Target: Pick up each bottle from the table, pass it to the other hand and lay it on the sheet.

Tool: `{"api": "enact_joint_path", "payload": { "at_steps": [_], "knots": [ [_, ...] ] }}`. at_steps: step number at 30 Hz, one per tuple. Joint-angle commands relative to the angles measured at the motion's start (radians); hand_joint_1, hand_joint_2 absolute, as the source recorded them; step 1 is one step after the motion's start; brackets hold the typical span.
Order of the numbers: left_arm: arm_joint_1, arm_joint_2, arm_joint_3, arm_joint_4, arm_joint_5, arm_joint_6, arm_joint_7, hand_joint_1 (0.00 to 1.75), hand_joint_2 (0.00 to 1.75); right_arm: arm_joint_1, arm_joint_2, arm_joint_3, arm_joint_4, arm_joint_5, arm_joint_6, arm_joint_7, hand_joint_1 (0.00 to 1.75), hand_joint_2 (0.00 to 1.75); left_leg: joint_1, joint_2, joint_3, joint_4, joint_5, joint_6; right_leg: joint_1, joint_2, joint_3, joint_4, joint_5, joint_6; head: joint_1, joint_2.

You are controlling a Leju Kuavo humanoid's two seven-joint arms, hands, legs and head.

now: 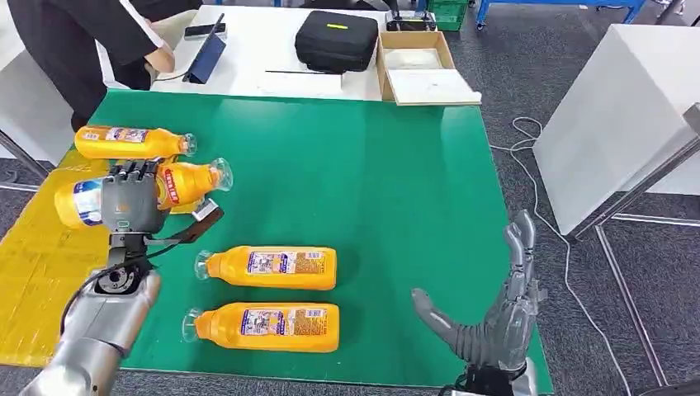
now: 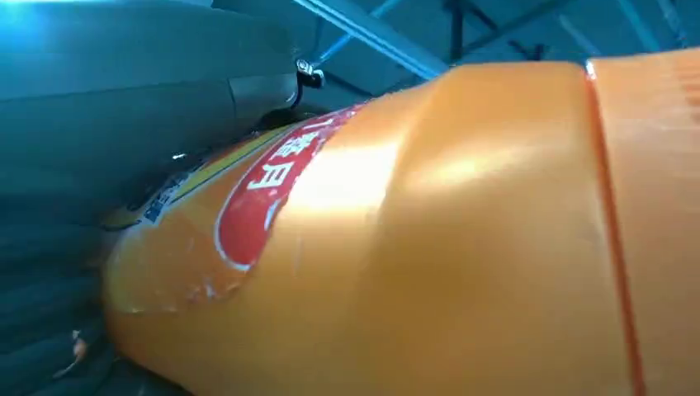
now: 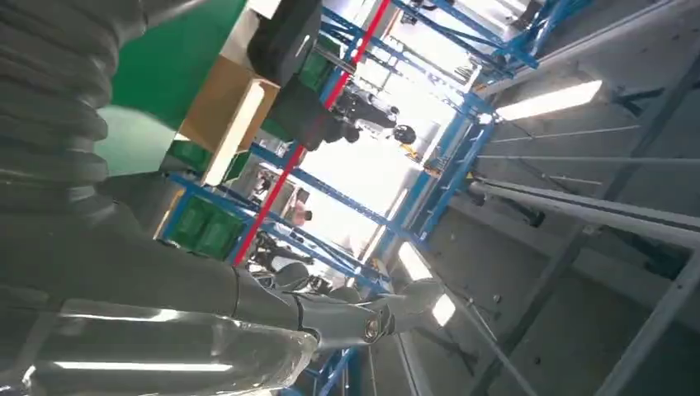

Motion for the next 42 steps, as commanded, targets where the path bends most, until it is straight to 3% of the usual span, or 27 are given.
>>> {"api": "enact_joint_path", "payload": {
  "at_steps": [1,10,19,20,27,36,38,40,41,42],
  "knots": [
    [-0.11,0.118,0.04,0.367,0.009,0.003,0.002,1.75,1.75,0.01,-0.019,0.0,0.004,0.012,-0.044,0.022,0.0,1.75,0.0,0.001,0.006,-0.001,-0.002,-0.004,0.0,0.001,0.006,0.0,-0.002,-0.001,0.0,0.0],
    [-0.124,0.125,0.052,0.436,0.0,0.003,0.047,1.75,1.75,-0.01,-0.019,0.004,0.028,0.019,-0.044,0.05,0.0,1.75,0.001,0.001,0.003,0.0,-0.001,-0.003,0.0,0.001,0.002,0.001,-0.001,-0.001,0.0,0.0],
    [-0.13,0.157,0.141,0.513,0.0,0.003,0.097,1.75,1.75,-0.058,-0.013,0.021,0.064,0.022,-0.022,0.075,0.0,1.75,0.001,0.004,0.004,0.0,-0.002,-0.004,0.0,0.003,0.003,0.001,-0.001,-0.001,0.0,0.0],
    [-0.127,0.153,0.151,0.501,0.008,0.003,0.079,0.0,1.75,-0.06,-0.013,0.022,0.067,0.022,-0.022,0.078,0.0,1.75,0.001,0.003,0.005,0.0,-0.002,-0.004,0.0,0.003,0.004,0.001,-0.001,-0.001,0.0,0.0],
    [-0.071,0.102,0.236,0.453,0.09,0.003,-0.043,0.0,1.75,-0.1,-0.007,0.037,0.123,0.032,-0.001,0.103,0.0,1.75,0.0,0.001,0.005,-0.001,-0.001,-0.003,0.0,0.001,0.005,-0.001,-0.001,-0.001,0.0,0.0],
    [-0.085,-0.008,0.216,0.439,0.091,0.003,-0.117,0.0,1.75,-0.128,-0.004,0.032,0.142,0.041,0.0,0.137,0.0,1.75,0.0,-0.003,0.001,-0.001,0.0,-0.002,0.0,-0.003,0.002,0.0,-0.001,0.0,0.0,0.0],
    [-0.077,-0.042,0.24,0.433,0.172,0.003,-0.202,0.0,1.75,-0.122,-0.008,0.031,0.153,0.04,-0.007,0.138,0.0,1.75,0.0,-0.004,0.002,-0.001,0.0,-0.002,0.0,-0.004,0.003,-0.001,-0.001,0.0,0.0,0.0],
    [-0.061,-0.097,0.283,0.398,0.381,-0.058,-0.384,0.0,1.75,-0.13,-0.003,0.033,0.17,0.041,-0.016,0.142,0.0,1.75,-0.001,-0.005,0.004,-0.002,0.0,-0.002,-0.001,-0.005,0.005,-0.001,-0.001,0.0,0.0,0.0],
    [-0.04,-0.151,0.341,0.34,0.591,-0.245,-0.553,0.0,1.75,-0.146,0.009,0.036,0.204,0.093,-0.006,0.184,0.0,1.75,-0.001,-0.004,0.003,-0.002,0.0,-0.002,-0.001,-0.004,0.004,-0.001,-0.001,0.0,0.0,0.0],
    [-0.005,-0.179,0.309,0.28,0.67,-0.31,-0.564,0.0,1.75,-0.163,0.022,0.043,0.239,0.121,-0.008,0.202,0.0,1.75,-0.001,-0.004,0.002,-0.002,0.001,-0.001,-0.001,-0.004,0.003,-0.001,-0.001,0.0,0.0,0.0]
  ]
}}
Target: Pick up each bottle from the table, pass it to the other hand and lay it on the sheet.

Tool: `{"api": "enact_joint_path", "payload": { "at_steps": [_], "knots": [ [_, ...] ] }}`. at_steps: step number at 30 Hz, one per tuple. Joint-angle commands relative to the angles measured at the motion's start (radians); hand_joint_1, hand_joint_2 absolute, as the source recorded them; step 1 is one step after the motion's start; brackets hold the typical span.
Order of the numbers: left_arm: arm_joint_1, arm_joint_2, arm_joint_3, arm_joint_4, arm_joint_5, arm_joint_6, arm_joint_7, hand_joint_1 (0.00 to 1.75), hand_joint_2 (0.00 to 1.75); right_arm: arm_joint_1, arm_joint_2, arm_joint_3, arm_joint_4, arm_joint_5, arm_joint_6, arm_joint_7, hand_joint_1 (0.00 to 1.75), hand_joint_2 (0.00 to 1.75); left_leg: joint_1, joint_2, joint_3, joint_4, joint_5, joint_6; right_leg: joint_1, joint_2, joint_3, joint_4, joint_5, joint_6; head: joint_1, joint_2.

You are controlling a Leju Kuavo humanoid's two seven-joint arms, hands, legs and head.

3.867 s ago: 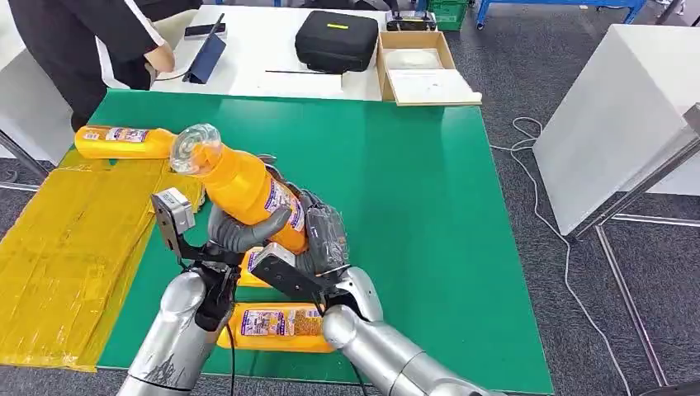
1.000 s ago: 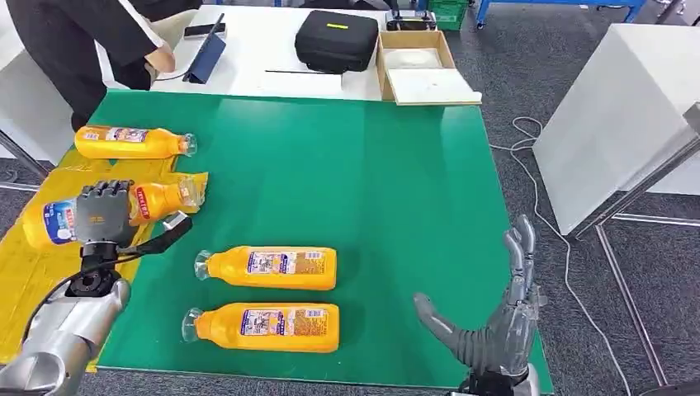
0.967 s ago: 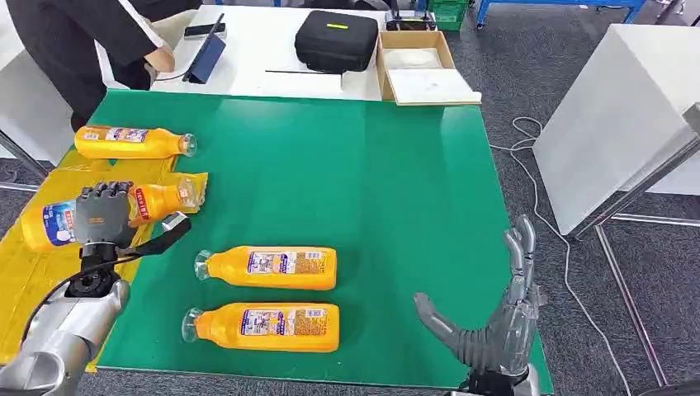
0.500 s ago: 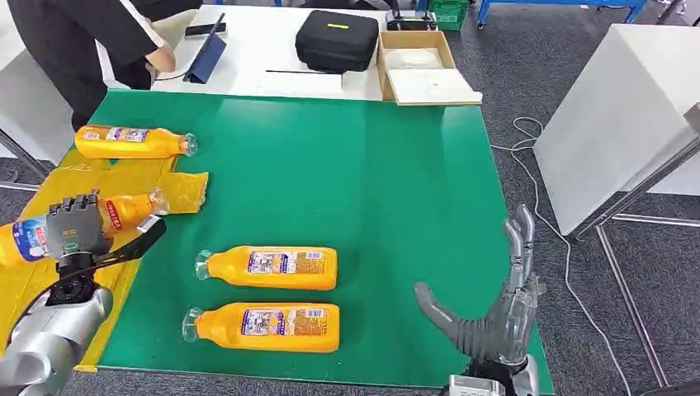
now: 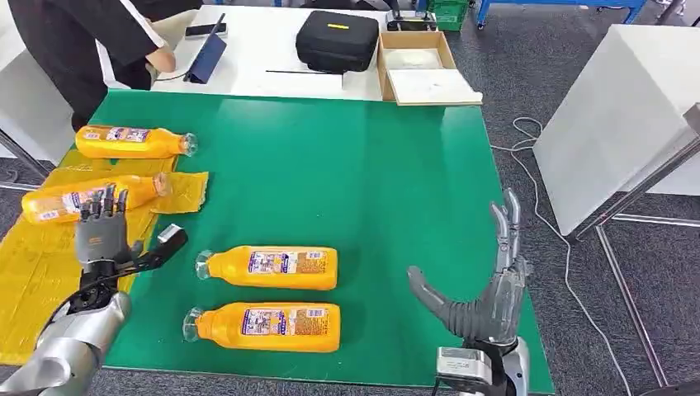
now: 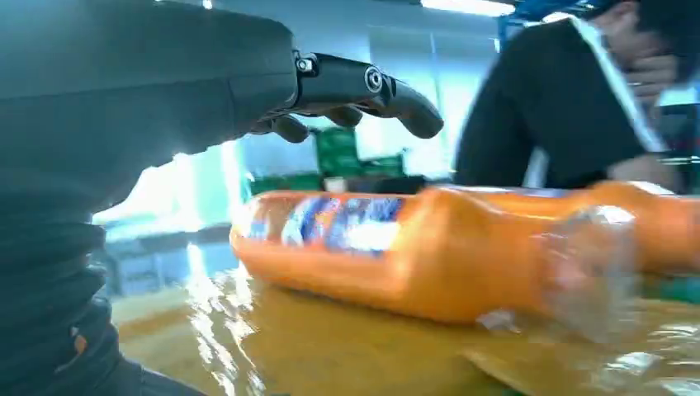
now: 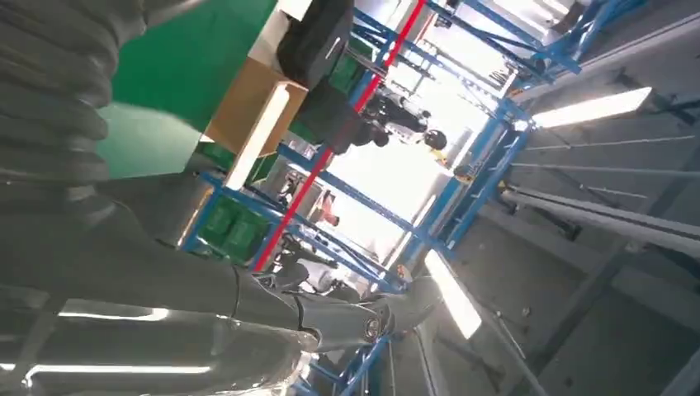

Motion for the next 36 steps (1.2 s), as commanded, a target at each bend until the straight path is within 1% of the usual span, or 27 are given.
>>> {"api": "enact_joint_path", "payload": {
  "at_steps": [1,3,4,5,7,8,9,10,12,13,15,16,18,19,20,23,24,25,28,29,32,34,35,36],
  "knots": [
    [0.057,-0.23,0.106,-0.14,0.548,-0.309,-0.393,0.0,1.75,-0.076,0.026,0.026,0.178,0.08,-0.02,0.069,0.0,1.75,-0.001,-0.002,0.002,-0.002,0.0,-0.001,-0.001,-0.002,0.003,-0.002,0.0,0.0,0.0,0.0],
    [0.064,-0.229,0.094,-0.148,0.555,-0.307,-0.388,0.0,1.75,-0.082,0.03,0.029,0.188,0.08,-0.021,0.069,0.0,1.75,-0.001,-0.002,0.007,-0.002,-0.001,-0.003,-0.001,-0.003,0.008,-0.002,-0.001,0.0,-0.001,0.0],
    [0.064,-0.223,0.088,-0.149,0.563,-0.31,-0.386,0.0,1.75,-0.081,0.029,0.029,0.187,0.08,-0.022,0.069,0.0,1.75,-0.001,-0.001,0.002,-0.001,0.0,-0.001,-0.002,-0.001,0.003,-0.001,0.0,0.0,0.0,0.0],
    [0.063,-0.216,0.082,-0.148,0.572,-0.313,-0.385,0.0,1.75,-0.079,0.027,0.029,0.183,0.08,-0.023,0.069,0.0,1.75,0.0,-0.002,0.004,0.0,-0.001,-0.002,-0.002,-0.002,0.005,-0.001,-0.001,0.0,0.0,0.0],
    [0.061,-0.21,0.077,-0.146,0.579,-0.315,-0.385,0.0,1.75,-0.078,0.025,0.029,0.179,0.08,-0.025,0.069,0.0,1.75,0.0,0.0,0.002,0.0,-0.001,-0.002,-0.002,0.0,0.003,-0.001,0.0,0.0,0.0,0.0],
    [0.061,-0.21,0.077,-0.146,0.579,-0.315,-0.385,0.0,1.75,-0.078,0.025,0.029,0.179,0.08,-0.025,0.069,0.0,1.75,0.0,0.0,0.006,0.0,-0.002,-0.004,-0.002,0.0,0.007,0.0,-0.002,-0.001,0.0,0.0],
    [0.07,-0.219,0.07,-0.157,0.661,-0.41,-0.453,0.0,1.75,-0.089,0.018,0.035,0.207,0.169,0.003,0.128,0.0,1.75,0.0,0.001,0.003,-0.001,-0.001,-0.002,-0.002,0.001,0.004,0.0,-0.001,-0.001,0.0,0.0],
    [0.107,-0.235,0.041,-0.2,0.697,-0.435,-0.488,0.0,1.75,-0.106,0.025,0.05,0.23,0.229,0.034,0.173,0.0,1.75,0.0,0.0,0.004,-0.001,-0.001,-0.003,-0.002,-0.001,0.005,0.0,-0.001,-0.001,0.0,0.0],
    [0.204,-0.301,-0.035,-0.324,0.799,-0.54,-0.571,0.0,1.75,-0.149,0.052,0.077,0.315,0.346,0.133,0.273,0.0,1.75,0.0,0.001,0.004,-0.002,0.0,-0.002,-0.002,0.0,0.004,-0.002,0.0,0.0,0.0,0.0],
    [0.26,-0.337,-0.113,-0.407,0.839,-0.571,-0.581,0.0,1.75,-0.178,0.069,0.096,0.353,0.409,0.187,0.33,0.0,1.75,-0.001,0.001,0.003,-0.002,0.0,-0.001,-0.003,0.001,0.004,-0.002,0.0,0.0,0.0,0.0],
    [0.302,-0.373,-0.213,-0.481,0.896,-0.567,-0.584,0.0,1.75,-0.221,0.093,0.12,0.402,0.462,0.253,0.385,0.0,1.75,0.0,0.004,0.007,-0.002,-0.002,-0.003,-0.003,0.004,0.007,-0.002,0.0,0.0,-0.001,0.0],
    [0.318,-0.386,-0.255,-0.523,0.957,-0.573,-0.586,0.0,1.75,-0.246,0.109,0.134,0.433,0.479,0.287,0.405,0.0,1.75,-0.001,0.002,0.005,-0.001,-0.001,-0.002,-0.003,0.002,0.006,-0.001,-0.001,0.0,0.0,0.0],
    [0.326,-0.395,-0.298,-0.567,0.993,-0.571,-0.575,0.0,1.75,-0.263,0.132,0.146,0.461,0.495,0.326,0.425,0.0,1.75,-0.001,-0.001,0.001,0.0,0.0,-0.001,-0.002,-0.001,0.001,0.0,0.0,0.0,0.0,0.0],
    [0.328,-0.396,-0.32,-0.586,1.001,-0.573,-0.566,0.0,1.75,-0.264,0.145,0.153,0.469,0.503,0.348,0.432,0.0,1.75,-0.001,-0.002,0.005,0.001,-0.002,-0.003,-0.002,-0.003,0.005,0.001,-0.002,0.0,0.0,0.0],
    [0.33,-0.397,-0.327,-0.594,1.0,-0.561,-0.559,0.0,1.75,-0.263,0.151,0.155,0.471,0.507,0.357,0.434,0.0,1.75,0.0,-0.001,0.0,0.0,-0.001,-0.002,-0.002,-0.001,0.002,0.0,0.0,0.0,0.0,0.0],
    [0.325,-0.401,-0.338,-0.588,0.993,-0.531,-0.543,0.0,1.75,-0.261,0.166,0.171,0.485,0.538,0.383,0.456,0.0,1.75,0.0,0.0,0.0,0.0,-0.001,-0.002,-0.001,0.0,0.002,0.0,0.0,0.0,0.0,0.0],
    [0.324,-0.405,-0.335,-0.589,0.991,-0.516,-0.543,0.0,1.75,-0.261,0.169,0.178,0.492,0.552,0.394,0.466,0.0,1.75,0.0,0.0,0.005,0.0,-0.002,-0.004,-0.002,0.0,0.006,0.001,-0.002,-0.001,-0.001,0.0],
    [0.323,-0.408,-0.338,-0.587,0.983,-0.505,-0.54,0.0,1.75,-0.258,0.175,0.184,0.501,0.568,0.41,0.48,0.0,1.75,0.0,-0.001,0.002,0.0,-0.001,-0.003,-0.002,-0.001,0.004,0.0,-0.001,-0.001,0.0,0.0],
    [0.332,-0.417,-0.33,-0.597,0.976,-0.498,-0.532,0.0,1.75,-0.263,0.191,0.205,0.536,0.6,0.439,0.492,0.0,1.75,0.0,-0.001,0.001,0.0,-0.001,-0.002,-0.002,-0.001,0.003,0.0,0.0,-0.001,0.0,0.0],
    [0.336,-0.417,-0.328,-0.599,0.978,-0.499,-0.531,0.0,1.75,-0.263,0.196,0.208,0.54,0.606,0.44,0.495,0.0,1.75,0.0,0.0,0.003,-0.001,-0.002,-0.003,-0.002,-0.001,0.005,0.0,-0.001,-0.001,0.0,0.0],
    [0.356,-0.42,-0.32,-0.619,0.961,-0.475,-0.522,0.0,1.75,-0.243,0.203,0.208,0.522,0.627,0.44,0.501,0.0,1.75,0.001,0.0,0.002,-0.001,-0.001,-0.002,-0.002,0.0,0.003,0.0,-0.001,-0.001,0.0,0.0],
    [0.362,-0.421,-0.314,-0.625,0.956,-0.471,-0.519,0.0,1.75,-0.23,0.201,0.203,0.499,0.644,0.441,0.505,0.0,1.75,0.001,0.001,0.007,0.0,-0.003,-0.005,-0.002,0.0,0.007,0.0,-0.002,-0.001,0.0,0.0],
    [0.364,-0.42,-0.313,-0.627,0.956,-0.472,-0.519,0.0,1.75,-0.224,0.197,0.202,0.484,0.65,0.442,0.506,0.0,1.75,0.001,0.0,0.002,-0.001,-0.001,-0.002,-0.001,-0.001,0.003,0.0,-0.001,-0.001,0.0,0.0],
    [0.364,-0.42,-0.313,-0.627,0.956,-0.472,-0.519,0.0,1.75,-0.224,0.197,0.202,0.484,0.65,0.442,0.506,0.0,1.75,0.001,-0.001,0.004,0.0,-0.002,-0.003,-0.002,-0.002,0.005,0.0,-0.002,-0.001,0.0,0.0]
  ]
}}
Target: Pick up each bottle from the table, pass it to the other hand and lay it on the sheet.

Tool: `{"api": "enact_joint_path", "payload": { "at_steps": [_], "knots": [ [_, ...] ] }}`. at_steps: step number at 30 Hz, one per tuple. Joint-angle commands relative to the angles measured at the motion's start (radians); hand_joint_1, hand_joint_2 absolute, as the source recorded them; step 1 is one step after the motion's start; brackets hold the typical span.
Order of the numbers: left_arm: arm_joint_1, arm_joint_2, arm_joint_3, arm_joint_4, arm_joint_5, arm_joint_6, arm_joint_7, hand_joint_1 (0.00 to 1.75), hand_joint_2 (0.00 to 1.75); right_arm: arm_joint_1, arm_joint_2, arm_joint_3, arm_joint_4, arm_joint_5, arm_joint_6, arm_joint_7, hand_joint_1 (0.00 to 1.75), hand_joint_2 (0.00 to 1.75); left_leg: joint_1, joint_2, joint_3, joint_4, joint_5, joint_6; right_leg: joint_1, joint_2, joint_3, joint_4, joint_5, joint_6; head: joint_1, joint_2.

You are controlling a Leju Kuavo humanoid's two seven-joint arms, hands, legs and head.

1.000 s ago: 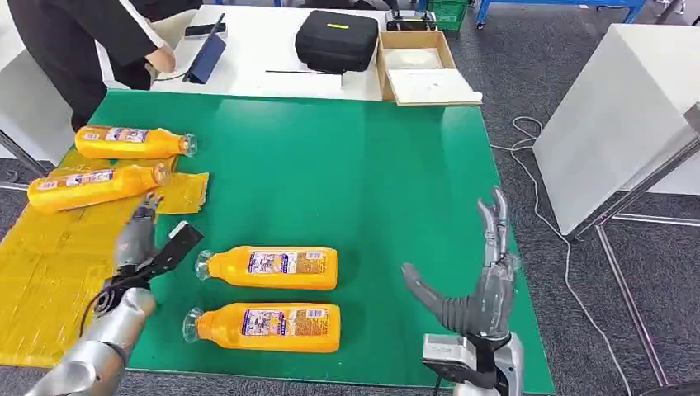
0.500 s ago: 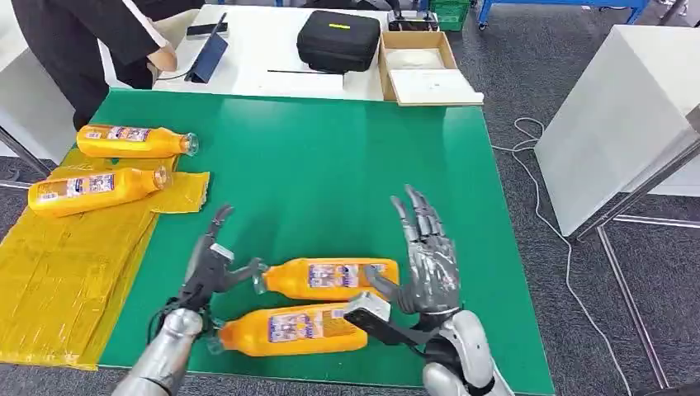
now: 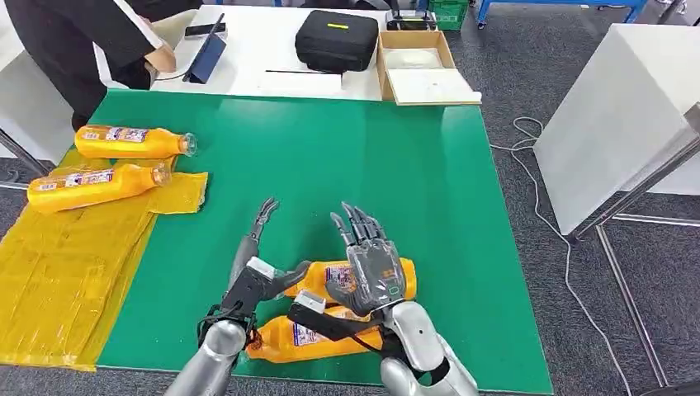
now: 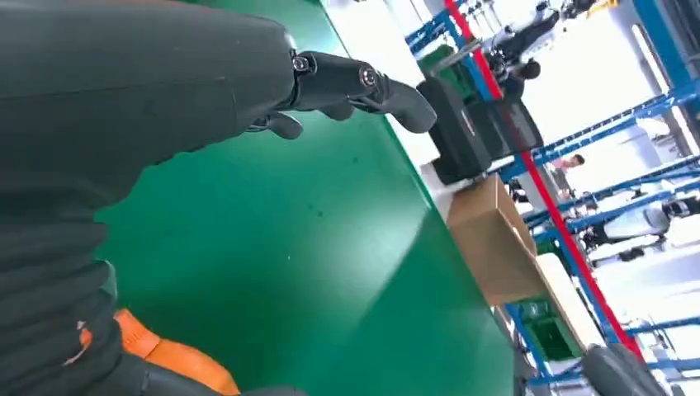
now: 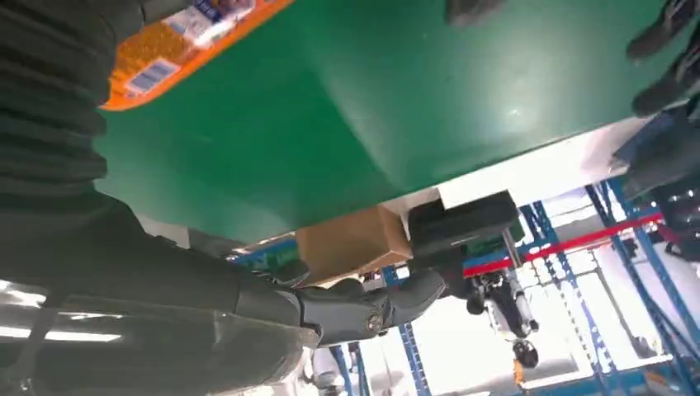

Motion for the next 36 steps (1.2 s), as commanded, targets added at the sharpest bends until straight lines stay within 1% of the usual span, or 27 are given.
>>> {"api": "enact_joint_path", "payload": {
  "at_steps": [1,2,3,4,6,7,8,10,13,15,16,17,18,19,22,25,27,28,29,30,31,32,33,34,35,36],
  "knots": [
    [0.02,-0.001,0.0,-0.021,-0.008,0.006,0.012,0.0,1.75,-0.004,-0.001,0.031,0.021,0.043,0.014,0.012,0.0,1.75,0.0,0.0,0.004,-0.001,-0.001,-0.002,0.0,-0.001,0.004,-0.001,-0.001,-0.001,0.0,0.0],
    [0.022,-0.003,0.006,-0.026,-0.009,0.005,0.013,0.0,1.75,0.004,-0.005,0.027,-0.004,0.061,0.011,0.011,0.0,1.75,0.0,0.0,0.003,0.0,-0.001,-0.002,0.0,0.0,0.003,-0.001,-0.001,-0.001,0.0,0.0],
    [0.027,-0.004,0.011,-0.035,-0.013,0.011,0.013,0.0,1.75,0.014,-0.011,0.025,-0.042,0.08,0.004,0.01,0.0,1.75,0.0,0.0,0.007,0.0,-0.003,-0.004,0.0,-0.001,0.007,0.0,-0.002,-0.001,0.0,0.0],
    [0.035,-0.007,0.019,-0.047,-0.018,0.013,0.013,0.0,1.75,0.027,-0.026,0.027,-0.102,0.105,0.009,0.014,0.0,1.75,0.0,0.0,0.002,0.0,-0.001,-0.002,0.0,-0.001,0.002,0.0,-0.001,0.0,0.0,0.0],
    [0.046,-0.012,0.027,-0.06,-0.026,0.015,0.016,0.0,1.75,0.041,-0.054,0.032,-0.193,0.139,0.03,0.03,0.0,1.75,0.0,-0.001,0.003,0.001,-0.002,-0.002,0.0,-0.001,0.003,0.0,-0.002,0.0,0.0,0.0],
    [0.049,-0.015,0.032,-0.061,-0.026,0.012,0.016,0.0,1.75,0.045,-0.065,0.033,-0.227,0.151,0.046,0.039,0.0,1.75,0.0,-0.001,0.001,0.0,0.0,-0.001,0.0,-0.001,0.0,0.0,-0.001,0.0,0.0,0.0],
    [0.049,-0.017,0.034,-0.06,-0.027,0.013,0.016,0.0,1.75,0.048,-0.07,0.031,-0.245,0.151,0.059,0.042,0.0,1.75,0.0,0.0,0.002,0.001,-0.002,-0.002,0.0,-0.001,0.002,0.0,-0.002,0.0,0.0,0.0],
    [0.049,-0.017,0.034,-0.06,-0.027,0.013,0.016,0.0,1.75,0.048,-0.07,0.031,-0.245,0.151,0.059,0.042,0.0,1.75,0.0,-0.001,0.001,0.0,-0.001,-0.002,0.0,-0.001,0.001,0.0,-0.001,0.0,0.0,0.0],
    [0.049,-0.017,0.034,-0.06,-0.027,0.013,0.016,0.0,1.75,0.048,-0.07,0.031,-0.245,0.151,0.059,0.042,0.0,1.75,0.0,-0.001,0.005,0.0,-0.002,-0.003,0.0,-0.001,0.005,0.0,-0.002,-0.001,0.0,0.0],
    [0.049,-0.017,0.034,-0.06,-0.027,0.013,0.016,0.0,1.75,0.048,-0.07,0.031,-0.245,0.151,0.059,0.042,0.0,1.75,-0.001,-0.001,0.002,0.0,0.0,-0.002,0.0,-0.001,0.002,-0.001,0.0,0.0,0.0,0.0],
    [0.049,-0.019,0.035,-0.057,-0.029,0.015,0.016,0.0,1.75,0.045,-0.07,0.031,-0.239,0.15,0.059,0.042,0.0,1.75,-0.001,-0.001,0.004,0.0,-0.001,-0.003,0.0,-0.001,0.003,-0.001,-0.001,-0.001,0.0,0.0],
    [0.05,-0.022,0.038,-0.054,-0.034,0.022,0.015,0.0,1.75,0.045,-0.072,0.029,-0.244,0.141,0.072,0.044,0.0,1.75,0.0,0.0,0.002,0.0,-0.001,-0.002,0.001,-0.001,0.002,-0.001,-0.001,-0.001,0.0,0.0],
    [0.052,-0.029,0.046,-0.054,-0.038,0.026,0.014,0.0,1.75,0.041,-0.081,0.027,-0.268,0.132,0.107,0.054,0.0,1.75,-0.001,-0.001,0.004,0.0,-0.001,-0.003,0.0,-0.001,0.004,-0.001,-0.001,-0.001,0.0,0.0],
    [0.057,-0.036,0.052,-0.06,-0.042,0.026,0.015,0.0,1.75,0.036,-0.09,0.023,-0.288,0.137,0.134,0.069,0.0,1.75,-0.001,0.0,0.002,0.0,-0.001,-0.002,0.0,-0.001,0.002,-0.001,-0.001,0.0,0.0,0.0],
    [0.072,-0.049,0.063,-0.09,-0.058,0.02,0.018,0.0,1.75,0.019,-0.119,-0.004,-0.353,0.133,0.212,0.11,0.0,1.75,-0.001,0.0,0.004,0.001,-0.002,-0.003,0.0,-0.001,0.004,0.0,-0.002,-0.001,0.0,0.0],
    [0.072,-0.05,0.058,-0.104,-0.06,0.007,0.026,0.0,1.75,0.035,-0.142,-0.039,-0.405,0.101,0.269,0.125,0.0,1.75,-0.001,-0.001,0.004,0.001,-0.002,-0.003,0.0,-0.001,0.004,0.001,-0.002,0.0,0.0,0.0],
    [0.062,-0.047,0.058,-0.1,-0.054,0.001,0.03,0.0,1.75,0.05,-0.172,-0.054,-0.4,0.088,0.302,0.134,0.0,1.75,-0.001,-0.002,0.002,0.0,-0.001,-0.002,0.0,-0.002,0.002,0.0,-0.001,0.0,0.0,0.0],
    [0.059,-0.047,0.059,-0.097,-0.05,-0.001,0.031,0.0,1.75,0.054,-0.174,-0.059,-0.391,0.079,0.303,0.132,0.0,1.75,-0.001,-0.003,0.003,0.0,-0.001,-0.002,0.0,-0.003,0.004,-0.001,-0.002,0.0,0.0,0.0],
    [0.052,-0.048,0.06,-0.092,-0.039,-0.006,0.029,0.0,1.75,0.057,-0.176,-0.069,-0.374,0.065,0.311,0.135,0.0,1.75,-0.001,-0.002,0.001,0.0,0.0,-0.001,0.0,-0.002,0.001,-0.001,0.0,0.0,0.0,0.0],
    [0.042,-0.048,0.061,-0.086,-0.02,-0.019,0.028,0.0,1.75,0.055,-0.175,-0.078,-0.349,0.054,0.321,0.137,0.0,1.75,0.0,-0.003,0.004,0.0,-0.001,-0.002,0.0,-0.003,0.005,-0.001,-0.002,0.0,0.0,0.0],
    [0.03,-0.044,0.059,-0.092,0.004,-0.039,0.024,0.0,1.75,0.051,-0.171,-0.091,-0.309,0.037,0.331,0.139,0.0,1.75,-0.001,-0.002,0.005,0.0,-0.001,-0.003,0.0,-0.002,0.005,-0.001,-0.001,0.0,0.0,0.0],
    [0.029,-0.042,0.06,-0.12,0.019,-0.04,0.022,0.0,1.75,0.048,-0.168,-0.1,-0.279,0.028,0.33,0.137,0.0,1.75,0.0,-0.002,0.002,0.0,0.0,-0.002,0.001,-0.002,0.003,-0.001,0.0,0.0,0.0,0.0],
    [0.03,-0.039,0.056,-0.167,0.034,-0.044,0.023,0.0,1.75,0.047,-0.165,-0.107,-0.25,0.026,0.332,0.137,0.0,1.75,-0.001,-0.002,0.004,0.0,0.0,-0.003,0.0,-0.003,0.004,-0.001,-0.001,0.0,0.0,0.0],
    [0.034,-0.03,0.048,-0.22,0.047,-0.072,0.049,0.0,1.75,0.044,-0.158,-0.116,-0.219,0.018,0.333,0.133,0.0,1.75,0.0,-0.002,0.002,0.0,0.0,-0.002,0.001,-0.002,0.002,-0.001,0.0,0.0,0.0,0.0],
    [0.048,-0.018,0.034,-0.304,0.049,-0.1,0.086,0.0,1.75,0.048,-0.151,-0.125,-0.184,0.016,0.33,0.129,0.0,1.75,0.0,-0.002,0.003,0.0,-0.001,-0.003,0.001,-0.002,0.003,-0.001,-0.001,-0.001,0.0,0.0],
    [0.061,-0.011,0.026,-0.372,0.054,-0.104,0.094,0.0,1.75,0.052,-0.151,-0.124,-0.161,0.02,0.323,0.129,0.0,1.75,0.0,-0.002,0.004,0.001,-0.001,-0.004,0.001,-0.002,0.004,-0.001,-0.001,-0.001,0.0,0.0]
  ]
}}
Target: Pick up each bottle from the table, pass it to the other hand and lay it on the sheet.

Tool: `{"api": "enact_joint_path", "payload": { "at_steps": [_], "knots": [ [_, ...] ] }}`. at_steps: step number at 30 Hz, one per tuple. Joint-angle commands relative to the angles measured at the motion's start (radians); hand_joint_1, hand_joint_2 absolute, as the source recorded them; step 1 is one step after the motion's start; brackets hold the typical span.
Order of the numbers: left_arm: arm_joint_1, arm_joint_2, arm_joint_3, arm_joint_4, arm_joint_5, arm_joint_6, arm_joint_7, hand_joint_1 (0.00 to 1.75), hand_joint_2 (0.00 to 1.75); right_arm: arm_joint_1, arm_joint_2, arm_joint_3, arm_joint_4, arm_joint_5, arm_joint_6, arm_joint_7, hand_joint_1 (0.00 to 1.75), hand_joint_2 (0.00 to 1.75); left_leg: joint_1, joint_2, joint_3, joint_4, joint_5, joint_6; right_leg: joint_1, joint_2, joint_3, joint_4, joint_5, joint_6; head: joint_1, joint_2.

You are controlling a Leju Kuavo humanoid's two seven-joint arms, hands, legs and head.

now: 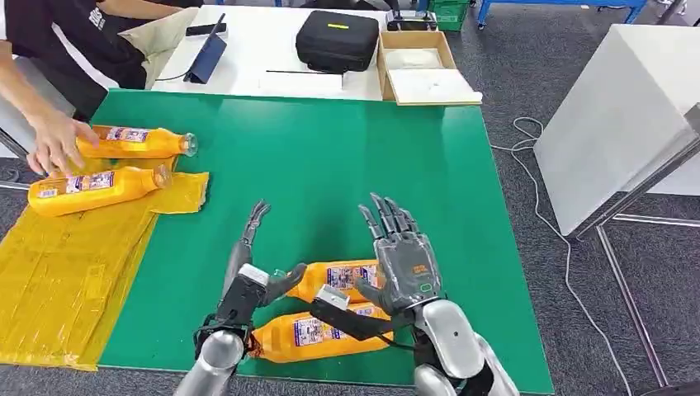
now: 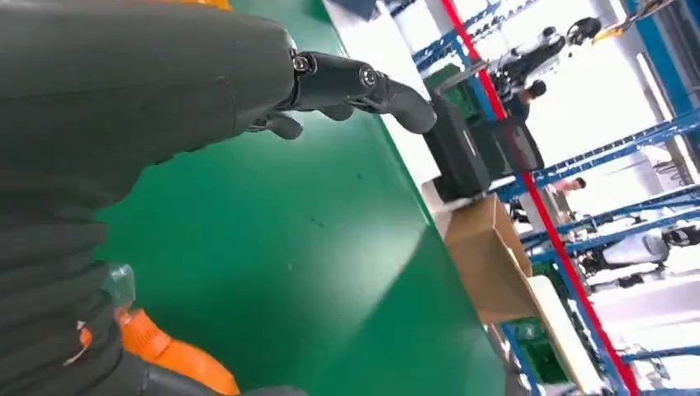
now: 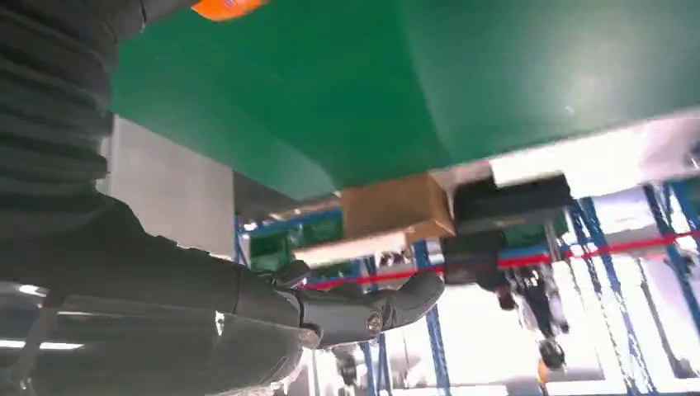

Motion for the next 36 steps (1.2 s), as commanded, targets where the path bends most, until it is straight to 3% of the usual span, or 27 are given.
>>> {"api": "enact_joint_path", "payload": {
  "at_steps": [1,5,9,21,27,36],
  "knots": [
    [0.004,0.031,-0.016,-0.321,0.078,-0.099,0.086,0.0,1.75,-0.008,-0.019,-0.072,0.223,-0.028,0.005,-0.007,0.0,1.75,0.002,0.0,0.002,0.001,-0.001,-0.003,0.002,-0.001,0.003,0.0,-0.001,-0.001,0.0,0.0],
    [0.031,0.063,-0.042,-0.476,0.11,-0.115,0.107,0.0,1.75,0.001,-0.028,-0.076,0.281,-0.028,0.009,-0.009,0.0,1.75,0.002,0.001,0.002,0.0,-0.001,-0.002,0.001,0.001,0.003,-0.001,0.0,-0.001,0.0,0.0],
    [0.005,0.102,-0.078,-0.444,0.161,-0.11,0.095,0.0,1.75,-0.015,-0.034,-0.074,0.337,-0.039,0.014,-0.019,0.0,1.75,0.001,0.001,0.005,-0.001,-0.002,-0.003,0.001,0.0,0.006,-0.001,-0.001,-0.001,0.0,0.0],
    [-0.012,0.109,-0.098,-0.399,0.172,-0.099,0.086,0.0,1.75,-0.019,-0.027,-0.078,0.348,-0.044,0.02,-0.019,0.0,1.75,0.001,0.001,0.004,-0.001,-0.001,-0.003,0.002,0.0,0.004,0.0,-0.001,-0.001,0.0,0.0],
    [-0.032,0.082,-0.126,-0.333,0.176,-0.091,0.087,0.0,1.75,-0.022,0.013,-0.097,0.395,-0.04,0.024,-0.012,0.0,1.75,0.001,-0.001,0.005,-0.001,-0.001,-0.003,0.002,-0.002,0.005,-0.001,-0.001,-0.001,0.0,0.0],
    [-0.01,0.082,-0.128,-0.338,0.174,-0.074,0.089,0.0,1.75,-0.129,0.056,-0.073,0.603,-0.043,0.0,-0.046,0.0,1.75,0.0,0.002,0.007,-0.002,-0.001,-0.004,0.002,0.002,0.006,-0.001,0.0,-0.001,0.0,0.0]
  ]
}}
